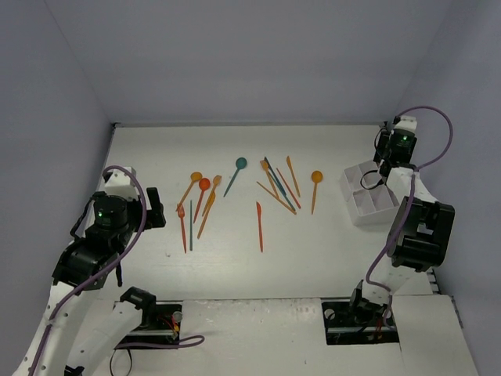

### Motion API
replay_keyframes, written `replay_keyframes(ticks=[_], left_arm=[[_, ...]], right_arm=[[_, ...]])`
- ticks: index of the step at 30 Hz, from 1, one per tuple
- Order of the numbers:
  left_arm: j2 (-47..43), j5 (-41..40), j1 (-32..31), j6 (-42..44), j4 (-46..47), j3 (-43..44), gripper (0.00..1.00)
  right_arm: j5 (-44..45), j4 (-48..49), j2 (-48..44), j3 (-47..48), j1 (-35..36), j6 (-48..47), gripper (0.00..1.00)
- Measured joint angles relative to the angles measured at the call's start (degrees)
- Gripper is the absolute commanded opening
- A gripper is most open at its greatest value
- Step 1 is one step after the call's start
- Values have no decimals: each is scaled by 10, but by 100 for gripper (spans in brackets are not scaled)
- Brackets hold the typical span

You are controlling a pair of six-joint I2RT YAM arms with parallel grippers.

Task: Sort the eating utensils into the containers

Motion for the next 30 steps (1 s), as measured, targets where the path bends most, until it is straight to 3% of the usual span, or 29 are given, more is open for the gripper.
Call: replay_keyframes(ticks=[6,13,22,30], left_arm=[[-6,10,0,0,1,0,92],[-16,26,0,0,1,0,92],[-23,44,0,0,-7,16,92],[-50,46,0,0,-18,29,92]], right_arm=[[-1,-10,-55,-10,27,0,65],[-79,-55,-106,42,136,5,64],[-185,-147,-26,61,296,16,59],[-207,-190,54,41,393,39,55]])
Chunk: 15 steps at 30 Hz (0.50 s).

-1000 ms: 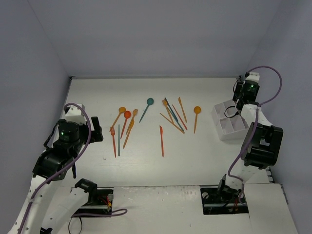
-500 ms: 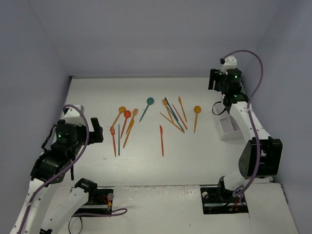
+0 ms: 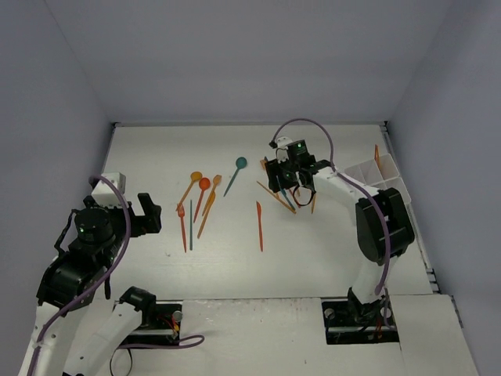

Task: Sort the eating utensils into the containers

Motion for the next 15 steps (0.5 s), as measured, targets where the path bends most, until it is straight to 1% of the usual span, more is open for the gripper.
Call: replay_keyframes(ticks=[10,15], left_arm=[[-4,0,0,0,-14,2,92],[-4,0,0,0,-20,2,92]], right_arm=[[22,-7,48,-1,35,18,50],[39,-15,68,1,55,13,50]])
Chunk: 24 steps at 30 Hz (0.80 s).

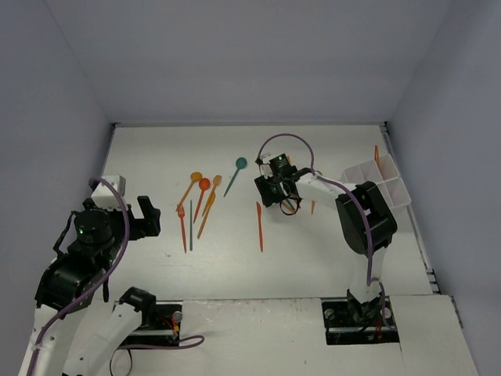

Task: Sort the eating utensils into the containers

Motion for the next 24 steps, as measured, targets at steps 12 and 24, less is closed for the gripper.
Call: replay_keyframes(ticks=[12,24], left_arm=[[-4,0,0,0,-11,4,92],[-15,-4,0,-1,-32,10,92]], right_arm=[[28,-7,25,54,11,-61,48],[27,0,76,89,10,-84,26]])
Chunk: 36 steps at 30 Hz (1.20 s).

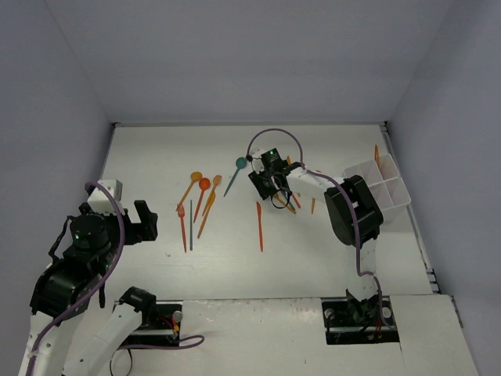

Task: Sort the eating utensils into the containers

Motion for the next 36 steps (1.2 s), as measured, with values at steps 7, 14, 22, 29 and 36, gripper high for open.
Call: replay_keyframes(ticks=[7,14,22,29,36], left_arm=[[-4,-2,0,-2,-6,0,92],[-3,-1,0,-6,-6,0,92],[1,-2,0,-11,-6,0,92],[-6,-4,0,-11,-7,0,92],[-25,-4,0,-11,-7,-3,92]], right_arm=[[1,23,-8,-21,2,1,0],[9,5,-28,-39,5,0,0],[31,-50,-90,-6,4,2,0],[81,-46,-212,68,-49,-19,0],[142,5,-275,94,-214,-56,0]])
